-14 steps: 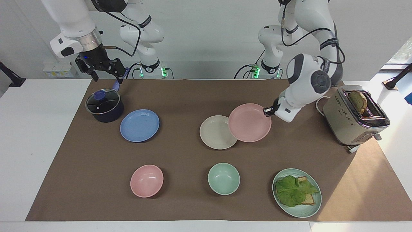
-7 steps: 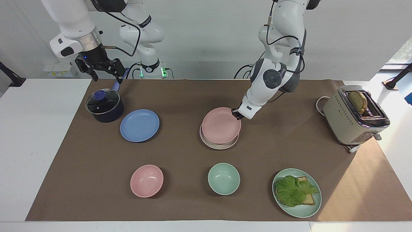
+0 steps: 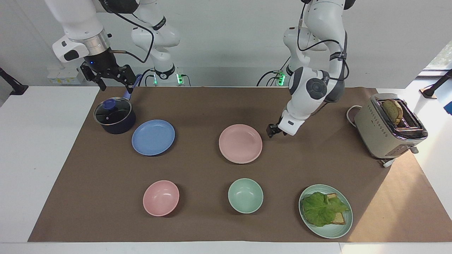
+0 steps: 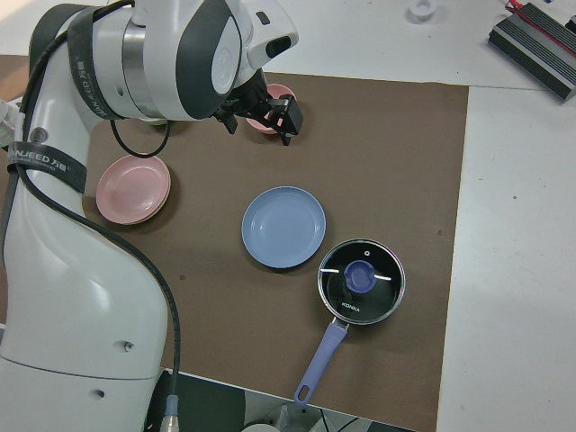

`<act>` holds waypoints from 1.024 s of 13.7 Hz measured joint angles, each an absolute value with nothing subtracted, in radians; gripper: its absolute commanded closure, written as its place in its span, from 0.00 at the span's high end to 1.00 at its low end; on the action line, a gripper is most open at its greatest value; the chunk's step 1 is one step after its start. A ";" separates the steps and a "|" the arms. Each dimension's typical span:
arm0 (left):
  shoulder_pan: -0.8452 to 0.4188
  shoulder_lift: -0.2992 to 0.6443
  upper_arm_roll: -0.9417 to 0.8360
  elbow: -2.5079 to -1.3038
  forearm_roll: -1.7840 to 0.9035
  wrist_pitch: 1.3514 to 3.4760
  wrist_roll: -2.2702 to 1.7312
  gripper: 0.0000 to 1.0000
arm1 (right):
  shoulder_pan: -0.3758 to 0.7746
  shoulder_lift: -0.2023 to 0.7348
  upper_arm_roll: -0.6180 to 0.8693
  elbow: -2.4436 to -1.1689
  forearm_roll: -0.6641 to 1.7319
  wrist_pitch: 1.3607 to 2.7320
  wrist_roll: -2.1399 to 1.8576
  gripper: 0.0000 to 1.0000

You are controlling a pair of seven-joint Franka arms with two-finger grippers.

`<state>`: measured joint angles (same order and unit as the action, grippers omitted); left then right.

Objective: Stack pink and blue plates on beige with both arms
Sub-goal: 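Withdraw the left gripper while the right gripper reaches the blue plate, then grasp the blue plate's rim with the right gripper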

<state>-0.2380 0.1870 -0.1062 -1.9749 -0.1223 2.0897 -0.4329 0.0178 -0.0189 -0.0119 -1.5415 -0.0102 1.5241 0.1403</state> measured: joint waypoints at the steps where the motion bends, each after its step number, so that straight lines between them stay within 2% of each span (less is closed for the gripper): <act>1: -0.203 0.185 -0.104 -1.967 -0.085 2.089 -0.392 1.00 | 0.018 -0.019 -0.012 -1.543 -0.010 1.535 0.140 1.00; 6: -0.011 0.171 -0.099 -1.891 0.002 2.083 -0.090 1.00 | 0.011 -0.018 -0.013 -1.608 -0.010 1.599 0.120 1.00; 8: 0.038 0.156 -0.098 -1.836 0.002 2.036 -0.010 1.00 | -0.002 -0.017 -0.013 -1.669 -0.010 1.670 0.090 1.00; 14: 0.046 0.078 -0.113 -1.650 0.004 1.808 0.031 1.00 | -0.008 -0.005 -0.014 -1.948 0.000 1.981 0.030 1.00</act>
